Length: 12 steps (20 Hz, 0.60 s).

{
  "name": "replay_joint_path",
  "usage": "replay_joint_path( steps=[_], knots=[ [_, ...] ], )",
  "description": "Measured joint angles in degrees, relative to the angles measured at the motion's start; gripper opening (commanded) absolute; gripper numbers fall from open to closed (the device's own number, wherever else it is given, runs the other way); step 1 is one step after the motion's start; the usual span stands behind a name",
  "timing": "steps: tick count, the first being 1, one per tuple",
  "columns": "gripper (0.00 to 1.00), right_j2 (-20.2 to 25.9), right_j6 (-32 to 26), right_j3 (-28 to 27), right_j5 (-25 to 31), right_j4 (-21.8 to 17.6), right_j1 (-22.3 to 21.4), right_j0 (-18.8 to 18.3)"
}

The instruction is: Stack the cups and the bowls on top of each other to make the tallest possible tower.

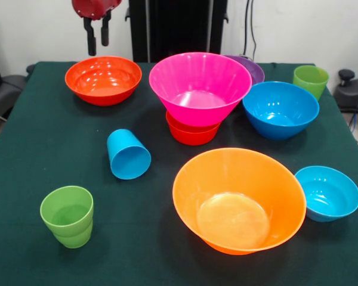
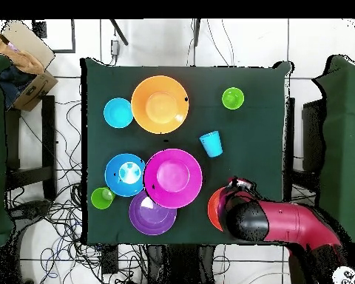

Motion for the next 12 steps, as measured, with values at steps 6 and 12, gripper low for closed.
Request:
replay_joint_path(
  steps=[6, 12],
  knots=[
    [1.0, -0.5, 0.0, 0.1, -0.9, 0.0, 0.0, -0.1],
    [1.0, -2.1, 0.0, 0.2, -3.6, -1.0, 0.4, 0.9]
  ],
)
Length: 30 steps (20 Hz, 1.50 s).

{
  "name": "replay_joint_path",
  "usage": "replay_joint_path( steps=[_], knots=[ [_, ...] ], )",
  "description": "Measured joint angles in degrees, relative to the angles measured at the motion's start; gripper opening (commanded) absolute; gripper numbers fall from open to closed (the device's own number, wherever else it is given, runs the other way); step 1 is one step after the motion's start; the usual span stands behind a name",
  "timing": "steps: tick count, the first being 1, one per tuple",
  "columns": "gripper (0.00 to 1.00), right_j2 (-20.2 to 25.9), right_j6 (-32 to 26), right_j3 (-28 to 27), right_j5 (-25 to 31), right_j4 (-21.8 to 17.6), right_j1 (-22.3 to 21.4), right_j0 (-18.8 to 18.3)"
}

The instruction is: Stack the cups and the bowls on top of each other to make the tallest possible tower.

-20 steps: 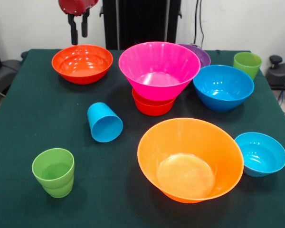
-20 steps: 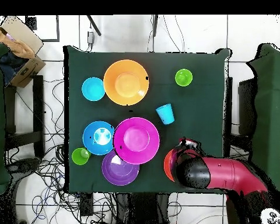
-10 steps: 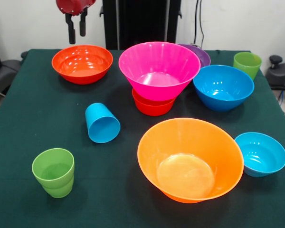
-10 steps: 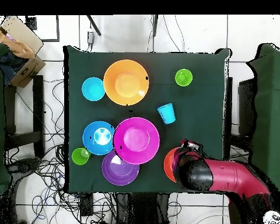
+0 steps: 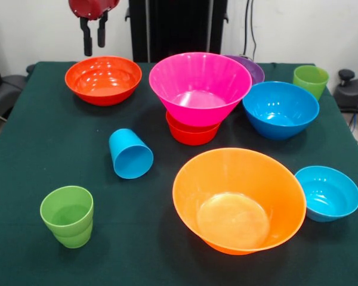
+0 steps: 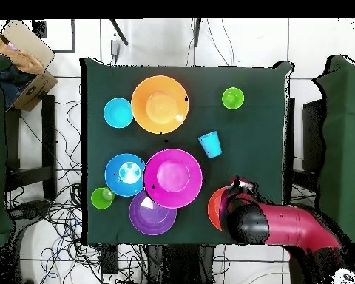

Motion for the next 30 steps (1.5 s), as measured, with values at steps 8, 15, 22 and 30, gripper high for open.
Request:
replay_joint_path(
  steps=[8, 15, 22, 30],
  knots=[
    [1.0, -4.3, 0.3, 0.1, -6.1, -0.7, 2.9, 3.0],
    [1.0, -7.6, 1.5, 0.5, -9.3, -0.7, 4.7, 5.5],
    [1.0, -9.9, 1.6, 0.9, -10.2, -0.7, 5.2, 7.3],
    [1.0, -12.5, 1.6, 1.0, -10.4, -0.7, 5.2, 8.8]
  ],
)
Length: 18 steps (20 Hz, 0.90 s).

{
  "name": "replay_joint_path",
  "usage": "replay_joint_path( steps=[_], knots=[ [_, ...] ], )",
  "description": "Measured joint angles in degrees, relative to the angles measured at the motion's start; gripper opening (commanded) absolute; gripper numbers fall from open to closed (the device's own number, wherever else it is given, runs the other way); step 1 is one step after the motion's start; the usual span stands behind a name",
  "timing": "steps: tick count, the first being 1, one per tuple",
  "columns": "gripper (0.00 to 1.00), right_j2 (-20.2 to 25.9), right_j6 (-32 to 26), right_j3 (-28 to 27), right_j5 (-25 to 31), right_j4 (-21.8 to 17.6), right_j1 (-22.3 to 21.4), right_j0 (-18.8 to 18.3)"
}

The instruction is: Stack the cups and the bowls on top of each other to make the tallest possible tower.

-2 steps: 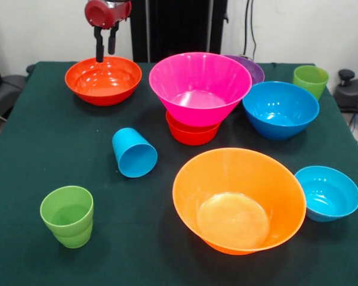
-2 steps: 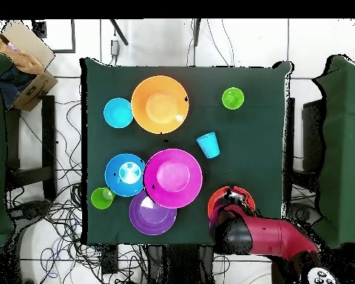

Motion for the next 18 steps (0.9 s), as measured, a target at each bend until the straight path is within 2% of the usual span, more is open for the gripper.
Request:
replay_joint_path(
  steps=[10, 18],
  knots=[
    [1.0, -3.4, 0.0, 0.0, -1.8, 0.0, 0.0, 3.6],
    [1.0, -7.4, 1.2, 0.0, -3.8, 0.0, 1.4, 8.4]
  ],
)
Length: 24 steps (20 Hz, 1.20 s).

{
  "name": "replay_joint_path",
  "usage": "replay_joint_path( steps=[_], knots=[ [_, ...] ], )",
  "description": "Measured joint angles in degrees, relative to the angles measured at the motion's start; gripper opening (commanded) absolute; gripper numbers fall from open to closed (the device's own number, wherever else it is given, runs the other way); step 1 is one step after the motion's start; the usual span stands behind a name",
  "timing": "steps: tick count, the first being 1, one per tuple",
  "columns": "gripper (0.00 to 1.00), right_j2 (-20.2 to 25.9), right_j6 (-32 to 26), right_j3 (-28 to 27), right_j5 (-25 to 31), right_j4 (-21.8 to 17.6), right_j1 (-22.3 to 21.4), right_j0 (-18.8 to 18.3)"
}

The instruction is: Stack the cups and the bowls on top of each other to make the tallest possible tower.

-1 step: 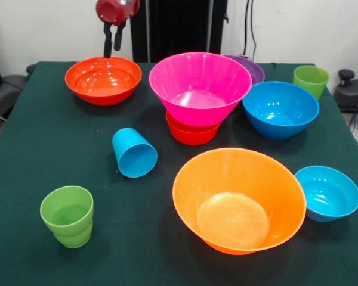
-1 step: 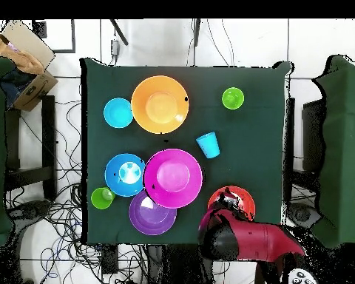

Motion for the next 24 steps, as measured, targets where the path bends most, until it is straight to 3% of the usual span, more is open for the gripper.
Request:
replay_joint_path(
  steps=[5, 10, 13, 18, 19, 24],
  knots=[
    [1.0, -2.3, 2.3, 0.0, -2.3, 0.0, 1.8, 2.3],
    [1.0, -1.8, 4.5, 0.4, -3.8, 0.0, 3.2, 0.9],
    [1.0, 0.8, 4.8, 1.1, -3.6, 0.0, 3.7, -2.8],
    [1.0, 9.8, 4.8, 4.0, 0.0, 1.3, 4.6, -14.5],
    [1.0, 12.7, 4.8, 4.8, 2.0, 1.6, 5.4, -18.4],
    [1.0, 16.8, 4.8, 6.0, 5.8, 1.6, 7.2, -22.9]
  ],
)
